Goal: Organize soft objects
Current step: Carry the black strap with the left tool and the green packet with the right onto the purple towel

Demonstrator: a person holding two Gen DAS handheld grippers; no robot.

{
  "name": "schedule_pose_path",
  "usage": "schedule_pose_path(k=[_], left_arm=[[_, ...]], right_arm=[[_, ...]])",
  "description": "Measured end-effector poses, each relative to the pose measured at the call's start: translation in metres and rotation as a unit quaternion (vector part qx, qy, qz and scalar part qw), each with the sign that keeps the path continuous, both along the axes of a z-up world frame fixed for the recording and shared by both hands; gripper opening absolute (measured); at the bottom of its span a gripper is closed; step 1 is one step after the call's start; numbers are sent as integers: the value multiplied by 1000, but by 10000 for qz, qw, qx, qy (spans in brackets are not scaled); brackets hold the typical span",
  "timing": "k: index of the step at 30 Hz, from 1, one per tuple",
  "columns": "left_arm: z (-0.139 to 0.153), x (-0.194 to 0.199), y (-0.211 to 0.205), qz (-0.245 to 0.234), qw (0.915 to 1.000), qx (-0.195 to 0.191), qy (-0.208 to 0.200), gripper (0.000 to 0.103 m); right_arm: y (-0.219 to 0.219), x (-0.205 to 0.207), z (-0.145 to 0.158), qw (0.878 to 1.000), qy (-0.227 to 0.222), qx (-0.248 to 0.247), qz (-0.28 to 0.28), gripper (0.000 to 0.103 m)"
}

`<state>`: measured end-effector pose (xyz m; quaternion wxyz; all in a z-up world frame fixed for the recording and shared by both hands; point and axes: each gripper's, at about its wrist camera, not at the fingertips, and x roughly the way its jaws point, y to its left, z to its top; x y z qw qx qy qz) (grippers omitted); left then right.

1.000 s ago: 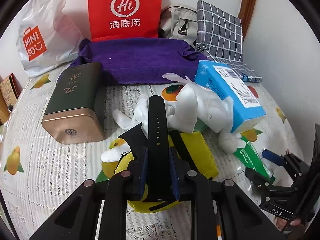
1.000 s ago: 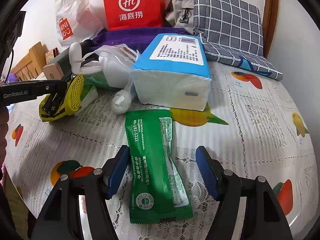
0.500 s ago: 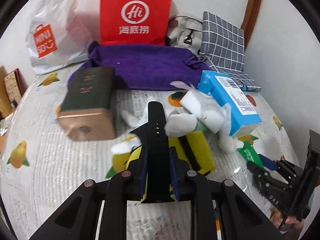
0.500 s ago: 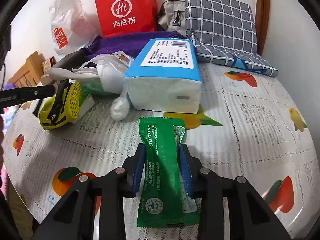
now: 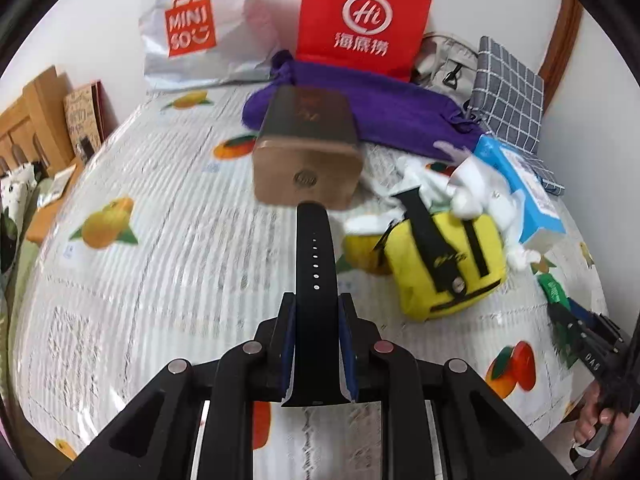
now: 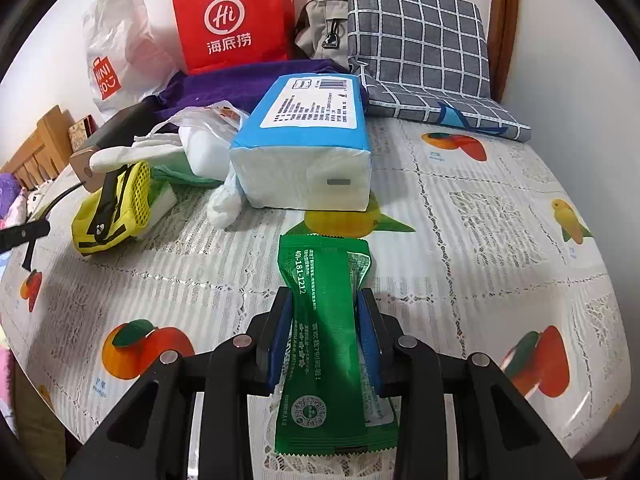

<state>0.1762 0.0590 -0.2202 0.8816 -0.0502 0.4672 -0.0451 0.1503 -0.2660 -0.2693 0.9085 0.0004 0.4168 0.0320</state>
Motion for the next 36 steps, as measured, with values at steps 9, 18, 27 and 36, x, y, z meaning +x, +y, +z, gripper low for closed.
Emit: schedule_pose_path(k=[9, 18, 27, 36], left_arm=[[16, -13, 14, 77, 9998, -167, -88, 19], [51, -15, 21, 142, 9990, -287, -299, 19], [85, 5, 18, 90, 9981, -309, -529, 19], [105, 41, 12, 66, 9973, -314, -666, 19]], right_arm=[[4, -10, 22, 9999, -45, 93, -5, 33], [7, -12, 59, 9995, -199, 240, 13, 33], [4, 12, 88, 9991, -221, 374, -3, 33], [5, 63, 108, 9993, -141, 317, 100, 33]])
